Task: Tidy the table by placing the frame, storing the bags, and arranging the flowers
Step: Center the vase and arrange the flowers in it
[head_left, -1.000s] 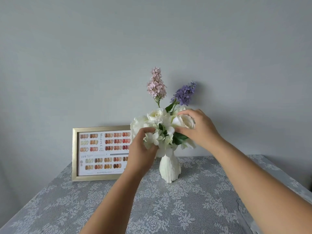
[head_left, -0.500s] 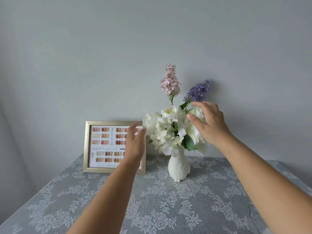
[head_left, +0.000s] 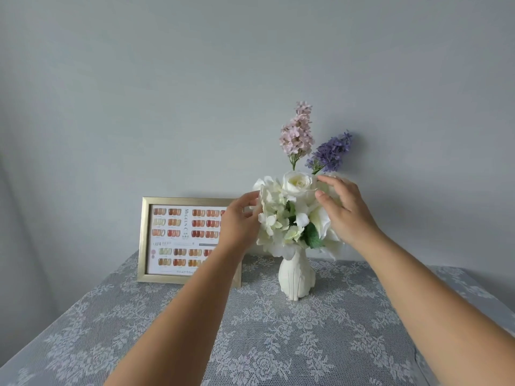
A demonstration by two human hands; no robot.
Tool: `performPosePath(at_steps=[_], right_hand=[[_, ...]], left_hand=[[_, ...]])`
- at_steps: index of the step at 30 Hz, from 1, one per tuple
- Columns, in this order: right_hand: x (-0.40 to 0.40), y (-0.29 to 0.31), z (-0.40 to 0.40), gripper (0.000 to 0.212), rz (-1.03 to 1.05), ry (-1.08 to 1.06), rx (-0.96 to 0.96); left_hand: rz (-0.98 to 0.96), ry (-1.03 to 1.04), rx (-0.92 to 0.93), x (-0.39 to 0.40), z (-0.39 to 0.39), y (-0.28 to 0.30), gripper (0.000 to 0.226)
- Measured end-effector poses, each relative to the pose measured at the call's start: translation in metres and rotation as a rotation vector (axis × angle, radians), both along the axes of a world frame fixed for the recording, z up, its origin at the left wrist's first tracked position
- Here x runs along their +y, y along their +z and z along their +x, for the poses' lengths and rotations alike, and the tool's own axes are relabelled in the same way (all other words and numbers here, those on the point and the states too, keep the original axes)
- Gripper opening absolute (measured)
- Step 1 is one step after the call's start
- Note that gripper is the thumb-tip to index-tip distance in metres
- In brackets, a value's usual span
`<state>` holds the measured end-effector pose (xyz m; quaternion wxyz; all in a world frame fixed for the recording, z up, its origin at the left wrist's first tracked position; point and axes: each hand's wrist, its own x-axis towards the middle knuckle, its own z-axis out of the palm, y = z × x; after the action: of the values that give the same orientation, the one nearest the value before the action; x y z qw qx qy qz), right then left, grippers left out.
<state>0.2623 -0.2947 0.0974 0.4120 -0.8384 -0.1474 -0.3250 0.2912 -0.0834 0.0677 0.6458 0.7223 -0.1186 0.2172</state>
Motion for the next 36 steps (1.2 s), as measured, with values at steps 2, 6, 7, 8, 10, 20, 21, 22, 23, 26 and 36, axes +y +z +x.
performPosePath(at_steps=[2,6,7,8,10,20,21,22,23,26,36], right_hand=[[0.002,-0.001,0.000,0.038,-0.016,0.002,0.013],[0.000,-0.001,0.000,0.040,-0.034,-0.006,0.025],[-0.001,0.000,0.001,0.039,-0.038,-0.015,0.020],[-0.001,0.001,0.001,0.039,-0.043,-0.026,0.011],[-0.001,0.003,0.003,0.039,-0.052,-0.046,-0.007],[-0.001,0.000,0.004,0.039,-0.028,-0.032,0.045],[-0.002,0.001,0.004,0.040,-0.024,-0.028,0.046],[-0.003,0.001,0.004,0.040,-0.020,-0.023,0.052],[-0.003,0.001,0.003,0.040,-0.018,-0.019,0.057],[-0.003,0.002,0.003,0.041,-0.011,-0.010,0.060],[0.000,0.000,0.001,0.040,-0.030,-0.020,0.050]], left_hand=[[0.063,0.023,0.031,0.002,-0.001,0.001,0.029],[0.191,0.138,-0.015,0.012,0.002,0.005,0.022],[0.194,0.152,-0.060,0.015,0.003,0.008,0.023],[0.200,0.142,-0.088,0.017,0.005,0.012,0.028],[0.212,0.034,-0.046,0.020,0.011,0.020,0.045],[-0.020,-0.235,0.273,0.006,0.029,0.022,0.052],[0.014,-0.208,0.252,0.005,0.028,0.025,0.055],[0.063,-0.174,0.217,0.004,0.027,0.028,0.057],[0.111,-0.145,0.173,0.004,0.025,0.032,0.057],[0.214,-0.112,0.053,0.006,0.020,0.050,0.052],[0.714,-0.012,-0.030,0.008,0.019,0.058,0.062]])
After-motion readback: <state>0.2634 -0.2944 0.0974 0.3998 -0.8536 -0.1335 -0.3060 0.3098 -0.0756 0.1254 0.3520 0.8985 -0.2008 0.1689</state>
